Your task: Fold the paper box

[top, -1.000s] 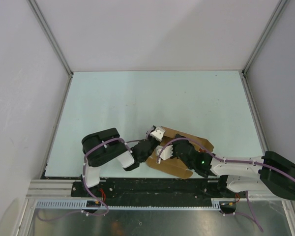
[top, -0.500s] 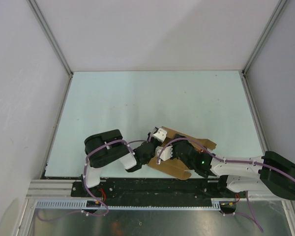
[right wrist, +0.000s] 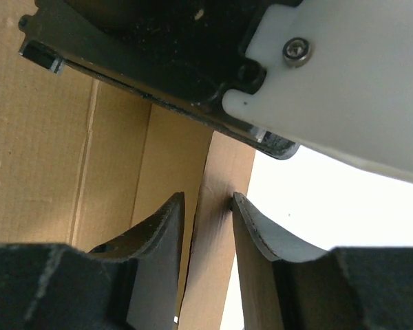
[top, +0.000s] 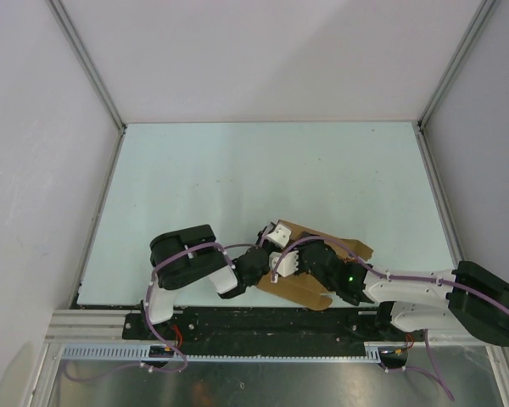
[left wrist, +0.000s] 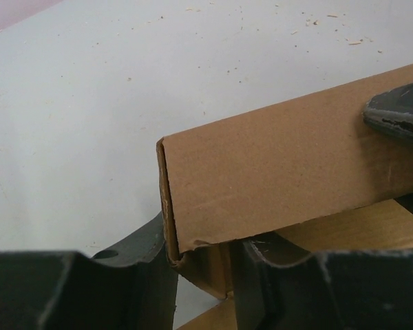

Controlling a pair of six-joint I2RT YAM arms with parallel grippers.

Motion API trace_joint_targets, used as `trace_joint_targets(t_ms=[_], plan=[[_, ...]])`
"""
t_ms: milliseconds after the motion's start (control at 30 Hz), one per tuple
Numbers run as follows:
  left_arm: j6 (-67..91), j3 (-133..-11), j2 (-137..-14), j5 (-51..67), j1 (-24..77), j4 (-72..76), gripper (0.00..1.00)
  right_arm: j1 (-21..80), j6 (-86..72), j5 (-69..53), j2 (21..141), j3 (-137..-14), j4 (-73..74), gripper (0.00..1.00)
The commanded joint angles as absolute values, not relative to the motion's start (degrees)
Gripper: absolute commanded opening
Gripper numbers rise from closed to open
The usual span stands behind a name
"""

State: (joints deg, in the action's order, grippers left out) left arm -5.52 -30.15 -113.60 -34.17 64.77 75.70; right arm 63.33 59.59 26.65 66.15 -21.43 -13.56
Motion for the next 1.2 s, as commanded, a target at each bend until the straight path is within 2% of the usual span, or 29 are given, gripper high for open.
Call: trace_joint_targets(t_ms=[0,133,167,267,333,500,800,1000,1167], plan=[[-5.4,-30.6,-113.2,-35.6,65.4,87.9,0.36,62.8,57.7,24.4,65.0,-22.0,-11.9,0.38],[-5.8,-30.9,-113.4,-36.4,65.3,87.9,0.30,62.6,57.5,24.1,64.3,-22.2,-11.7,0.39],[-5.9,-31.0,-113.6,-36.5,65.4,87.9,0.22,62.5,57.5,24.0,64.0,-22.5,-11.7,0.40],[-6.2,-31.4,-113.8,-37.0,65.4,87.9,0.09,62.1,57.3,23.5,62.1,-23.1,-10.6,0.43],[-6.4,-31.3,-113.7,-37.4,65.4,87.9,0.04,61.4,57.0,22.6,60.1,-23.8,-9.5,0.47],[-7.1,-31.1,-113.6,-37.9,65.4,87.9,0.00,59.4,55.9,19.4,57.0,-25.9,-6.7,0.52],[-8.4,-28.8,-112.2,-41.5,65.0,88.6,0.00,56.5,51.9,14.8,52.5,-31.5,-2.6,0.59],[-4.6,-25.0,-108.5,-38.8,62.3,89.7,0.00,50.0,47.9,8.5,51.6,-35.4,-0.4,0.60],[-4.4,-23.4,-107.0,-38.8,61.5,90.9,0.00,43.5,44.9,7.8,51.9,-37.2,-1.0,0.61]])
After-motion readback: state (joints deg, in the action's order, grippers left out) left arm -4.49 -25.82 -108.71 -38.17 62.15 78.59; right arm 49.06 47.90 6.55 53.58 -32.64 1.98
